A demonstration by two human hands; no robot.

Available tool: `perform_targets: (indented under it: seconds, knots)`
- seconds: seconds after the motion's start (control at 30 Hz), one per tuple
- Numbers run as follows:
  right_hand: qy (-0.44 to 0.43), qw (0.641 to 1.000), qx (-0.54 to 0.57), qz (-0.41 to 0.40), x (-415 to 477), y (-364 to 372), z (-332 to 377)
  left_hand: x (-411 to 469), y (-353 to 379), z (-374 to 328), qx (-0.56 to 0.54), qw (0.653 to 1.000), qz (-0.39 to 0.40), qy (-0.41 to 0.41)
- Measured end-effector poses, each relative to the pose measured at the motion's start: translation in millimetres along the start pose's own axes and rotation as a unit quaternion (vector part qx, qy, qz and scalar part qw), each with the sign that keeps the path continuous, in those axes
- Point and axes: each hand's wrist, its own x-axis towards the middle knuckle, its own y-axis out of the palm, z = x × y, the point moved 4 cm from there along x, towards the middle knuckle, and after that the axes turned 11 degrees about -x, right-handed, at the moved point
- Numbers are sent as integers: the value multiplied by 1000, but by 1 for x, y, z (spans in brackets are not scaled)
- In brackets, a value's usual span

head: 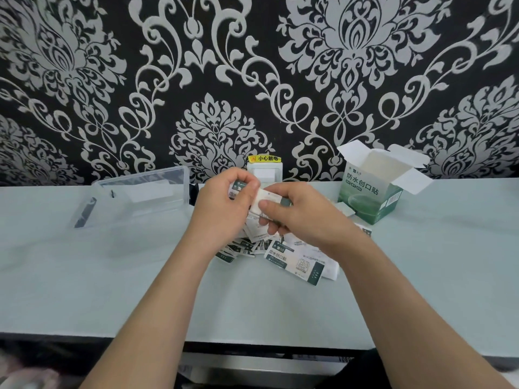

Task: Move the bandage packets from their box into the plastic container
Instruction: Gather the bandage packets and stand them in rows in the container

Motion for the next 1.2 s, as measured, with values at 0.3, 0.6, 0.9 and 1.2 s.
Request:
perform_targets:
  seconds: [0.3,0.6,0.9,1.2]
  knots:
    - [98,891,391,209,-7,18,8,-13,-9,-39,-95,976,-56,188]
    - [10,972,170,160,-5,16,13,-11,-18,-31,20,990,-78,114]
    - [-13,961,183,208,-2,37,28,-20,-30,-23,99,980,-160,62]
    - [42,928,335,157,12,46,35,-36,-47,-20,-5,983,185,-5]
